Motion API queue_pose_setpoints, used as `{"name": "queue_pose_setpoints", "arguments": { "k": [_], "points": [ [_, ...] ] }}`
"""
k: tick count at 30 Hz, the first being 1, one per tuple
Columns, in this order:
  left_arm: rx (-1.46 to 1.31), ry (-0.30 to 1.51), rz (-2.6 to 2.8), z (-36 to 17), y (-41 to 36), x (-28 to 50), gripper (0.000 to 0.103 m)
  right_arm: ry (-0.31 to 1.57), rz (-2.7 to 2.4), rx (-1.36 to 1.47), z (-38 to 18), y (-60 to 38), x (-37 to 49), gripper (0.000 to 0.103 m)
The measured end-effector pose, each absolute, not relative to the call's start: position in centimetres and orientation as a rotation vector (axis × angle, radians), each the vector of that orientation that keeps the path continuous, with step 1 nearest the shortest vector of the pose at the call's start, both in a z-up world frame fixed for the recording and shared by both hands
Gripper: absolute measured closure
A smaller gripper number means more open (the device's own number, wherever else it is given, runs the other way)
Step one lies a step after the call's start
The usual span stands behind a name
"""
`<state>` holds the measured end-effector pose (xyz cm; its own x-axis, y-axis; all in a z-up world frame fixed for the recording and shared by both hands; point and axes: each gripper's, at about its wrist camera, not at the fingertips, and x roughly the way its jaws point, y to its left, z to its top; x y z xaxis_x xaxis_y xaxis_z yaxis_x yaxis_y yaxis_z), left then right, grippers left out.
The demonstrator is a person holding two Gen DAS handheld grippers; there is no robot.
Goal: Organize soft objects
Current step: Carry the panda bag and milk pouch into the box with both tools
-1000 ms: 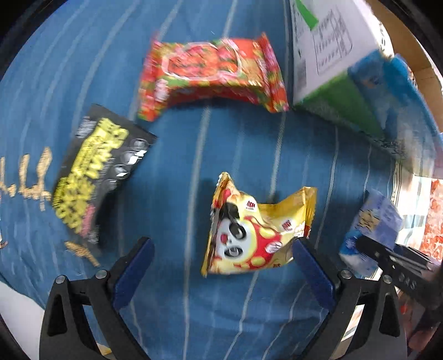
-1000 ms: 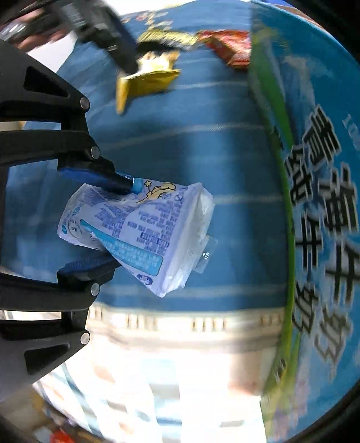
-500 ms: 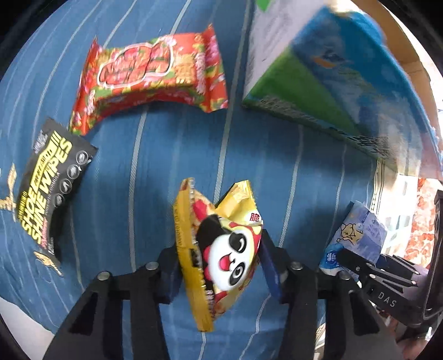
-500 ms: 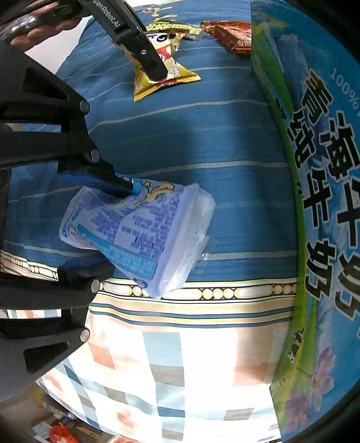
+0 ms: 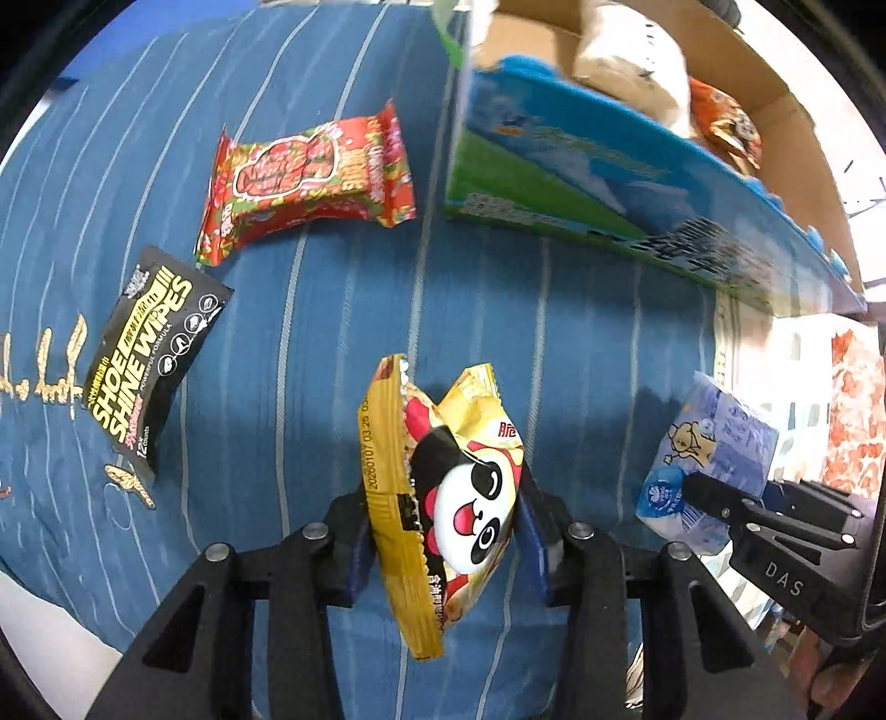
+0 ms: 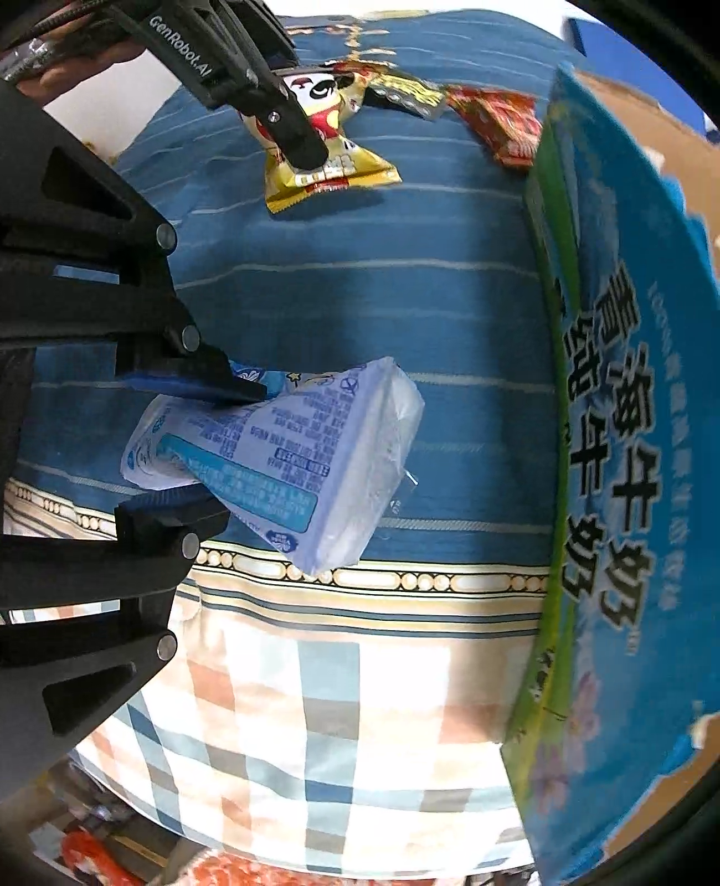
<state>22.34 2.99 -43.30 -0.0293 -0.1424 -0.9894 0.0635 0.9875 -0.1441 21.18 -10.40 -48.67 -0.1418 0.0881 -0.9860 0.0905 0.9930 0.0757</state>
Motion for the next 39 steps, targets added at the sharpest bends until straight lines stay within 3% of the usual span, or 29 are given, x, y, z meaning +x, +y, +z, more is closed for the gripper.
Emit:
{"name": "queue_pose_setpoints", "arguments": {
  "k": [20, 27, 39],
  "points": [
    [0.023, 1.312, -0.271, -29.6, 1.2, 21.4, 0.064, 1.491, 0.114, 0.071, -33.5, -10.7, 19.7, 0.074],
    [0.038, 1.231, -0.298, -25.3, -0.1, 22.6, 0.065, 1.434, 0.102, 0.091, -31.0, -11.5, 21.1, 0.075],
    [0.045, 1.184, -0.302, -23.1, -1.4, 28.6, 0.065, 1.393, 0.083, 0.086, -28.9, -14.1, 25.5, 0.074]
  ]
}}
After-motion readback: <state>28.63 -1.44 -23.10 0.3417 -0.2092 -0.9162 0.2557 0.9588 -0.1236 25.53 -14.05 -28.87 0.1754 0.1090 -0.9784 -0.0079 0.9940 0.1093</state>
